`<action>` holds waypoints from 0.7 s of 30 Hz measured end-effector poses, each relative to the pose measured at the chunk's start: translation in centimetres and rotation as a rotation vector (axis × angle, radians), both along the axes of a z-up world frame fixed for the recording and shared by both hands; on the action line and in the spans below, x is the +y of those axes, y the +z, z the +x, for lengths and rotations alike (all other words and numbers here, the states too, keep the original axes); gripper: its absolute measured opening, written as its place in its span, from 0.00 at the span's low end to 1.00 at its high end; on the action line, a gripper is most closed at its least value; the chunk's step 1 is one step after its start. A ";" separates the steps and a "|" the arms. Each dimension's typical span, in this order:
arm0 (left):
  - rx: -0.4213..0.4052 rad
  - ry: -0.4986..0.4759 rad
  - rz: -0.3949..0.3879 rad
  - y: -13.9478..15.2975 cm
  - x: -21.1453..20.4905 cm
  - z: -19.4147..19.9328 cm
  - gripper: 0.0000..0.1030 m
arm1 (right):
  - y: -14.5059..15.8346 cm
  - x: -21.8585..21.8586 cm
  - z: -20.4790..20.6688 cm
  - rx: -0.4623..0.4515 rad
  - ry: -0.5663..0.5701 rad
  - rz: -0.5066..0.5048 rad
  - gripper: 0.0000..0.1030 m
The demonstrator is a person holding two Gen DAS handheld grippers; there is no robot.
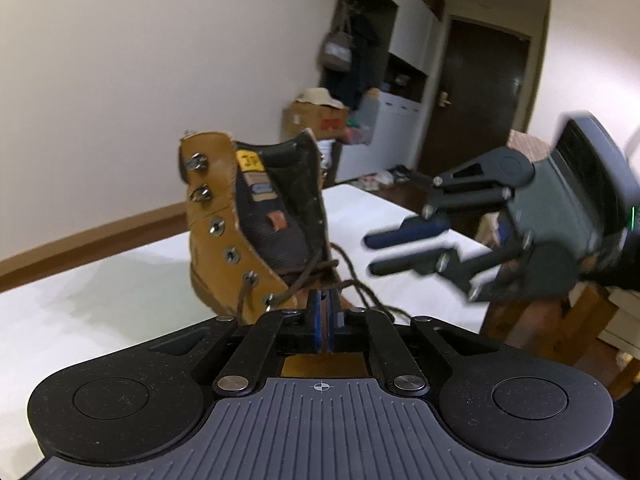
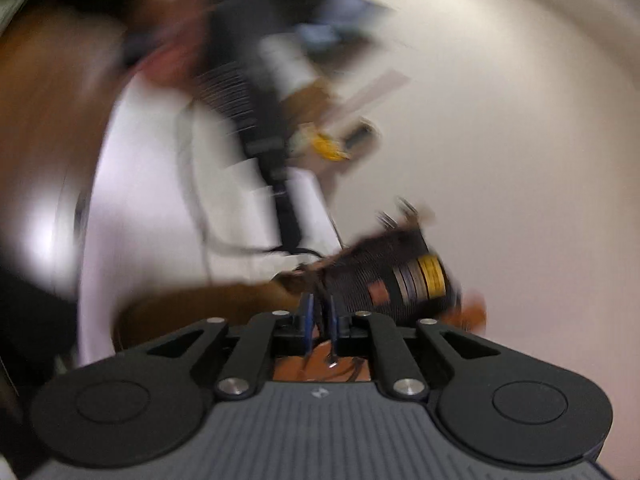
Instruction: Lace up shoes with both hands
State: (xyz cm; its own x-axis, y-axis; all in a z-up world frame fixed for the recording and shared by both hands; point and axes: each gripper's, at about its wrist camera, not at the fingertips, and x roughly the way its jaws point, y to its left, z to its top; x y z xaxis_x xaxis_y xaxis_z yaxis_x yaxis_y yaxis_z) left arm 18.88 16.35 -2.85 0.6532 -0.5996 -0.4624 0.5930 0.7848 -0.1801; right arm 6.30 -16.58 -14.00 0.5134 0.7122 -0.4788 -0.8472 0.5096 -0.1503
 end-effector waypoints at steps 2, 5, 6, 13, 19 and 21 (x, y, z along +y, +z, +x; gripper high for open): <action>-0.013 0.013 0.004 0.0 -0.1 -0.4 0.02 | 0.3 -1.2 1.1 0.212 -0.085 0.179 0.16; -0.032 0.028 0.008 0.0 -0.1 -1.0 0.02 | 0.8 -3.0 2.9 0.530 -0.212 0.449 0.19; -0.037 0.022 0.005 0.1 -0.2 -1.1 0.02 | 1.0 -3.6 3.4 0.636 -0.254 0.538 0.19; -0.060 -0.011 -0.025 1.0 -0.4 -1.6 0.02 | -3.2 -4.2 5.1 1.034 -0.336 0.867 0.19; -0.054 -0.025 -0.019 0.8 -0.9 -1.7 0.02 | -5.1 -4.5 6.1 1.104 -0.347 1.005 0.19; -0.053 -0.025 -0.021 0.7 -0.9 -1.6 0.02 | -5.0 -4.6 6.3 1.091 -0.348 1.002 0.19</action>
